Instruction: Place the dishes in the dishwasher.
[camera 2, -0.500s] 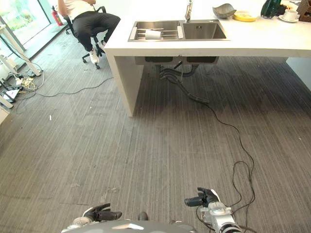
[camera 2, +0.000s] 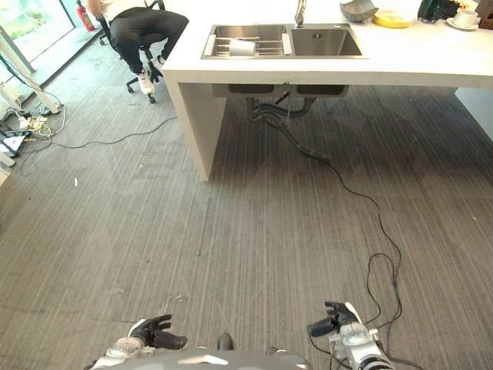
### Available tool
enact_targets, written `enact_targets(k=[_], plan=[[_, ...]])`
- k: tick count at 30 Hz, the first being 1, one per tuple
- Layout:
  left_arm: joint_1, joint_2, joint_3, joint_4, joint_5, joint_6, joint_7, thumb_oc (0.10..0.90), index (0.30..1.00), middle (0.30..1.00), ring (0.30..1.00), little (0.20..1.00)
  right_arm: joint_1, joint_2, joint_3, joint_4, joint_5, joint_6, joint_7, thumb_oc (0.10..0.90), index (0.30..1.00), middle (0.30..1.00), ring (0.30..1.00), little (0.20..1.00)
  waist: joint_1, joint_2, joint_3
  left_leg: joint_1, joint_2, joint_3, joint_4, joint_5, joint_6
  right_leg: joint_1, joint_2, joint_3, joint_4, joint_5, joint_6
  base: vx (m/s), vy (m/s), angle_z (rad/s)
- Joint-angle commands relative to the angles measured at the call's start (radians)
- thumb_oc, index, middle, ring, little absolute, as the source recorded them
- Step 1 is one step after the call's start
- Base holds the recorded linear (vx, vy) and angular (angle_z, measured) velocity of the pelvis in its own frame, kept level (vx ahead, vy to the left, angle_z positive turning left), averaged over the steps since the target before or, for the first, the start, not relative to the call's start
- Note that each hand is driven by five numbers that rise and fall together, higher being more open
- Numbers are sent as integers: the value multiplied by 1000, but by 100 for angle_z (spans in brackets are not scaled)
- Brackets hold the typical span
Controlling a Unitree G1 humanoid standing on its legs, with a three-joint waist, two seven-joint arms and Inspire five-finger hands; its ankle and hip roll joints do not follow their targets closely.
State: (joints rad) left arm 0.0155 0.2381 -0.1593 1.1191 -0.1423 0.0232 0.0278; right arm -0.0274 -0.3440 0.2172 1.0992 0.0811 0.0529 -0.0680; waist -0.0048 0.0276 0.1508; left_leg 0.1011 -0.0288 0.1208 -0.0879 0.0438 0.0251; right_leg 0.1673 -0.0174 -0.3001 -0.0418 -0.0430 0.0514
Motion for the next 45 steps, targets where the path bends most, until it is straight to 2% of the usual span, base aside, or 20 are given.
enact_targets(k=[1, 13, 28, 45], plan=[[-69, 15, -45, 35, 38, -34, 18, 800, 900, 900, 900, 900, -34, -20, -30, 29, 39, -26, -20, 800, 900, 900, 900, 900, 17, -6, -27, 3, 79, 28, 1, -46, -108, -62, -107, 18, -45, 60, 116, 47, -3, 1], [-66, -30, -50, 191, 52, -15, -7, 800, 900, 900, 900, 900, -52, 24, -28, 153, 97, -28, -8, 800, 900, 900, 900, 900, 15, -15, -46, 5, 77, 30, 1, -51, -110, -53, -107, 10, -45, 55, 113, 12, 0, 1], [-68, -20, -39, 155, 22, -17, -7, 800, 900, 900, 900, 900, -41, 46, -9, 127, 94, -23, -3, 800, 900, 900, 900, 900, 11, -20, -67, 28, 78, 34, 1, -64, -107, -37, -105, 16, -45, 49, 110, 4, 0, 0], [-82, -17, -50, 55, -16, -16, 12, 800, 900, 900, 900, 900, -53, 55, -7, 49, 116, -13, -14, 800, 900, 900, 900, 900, 12, -32, -38, 26, 66, 41, 1, -71, -96, -42, -119, 23, -45, 68, 118, 0, 7, 0]])
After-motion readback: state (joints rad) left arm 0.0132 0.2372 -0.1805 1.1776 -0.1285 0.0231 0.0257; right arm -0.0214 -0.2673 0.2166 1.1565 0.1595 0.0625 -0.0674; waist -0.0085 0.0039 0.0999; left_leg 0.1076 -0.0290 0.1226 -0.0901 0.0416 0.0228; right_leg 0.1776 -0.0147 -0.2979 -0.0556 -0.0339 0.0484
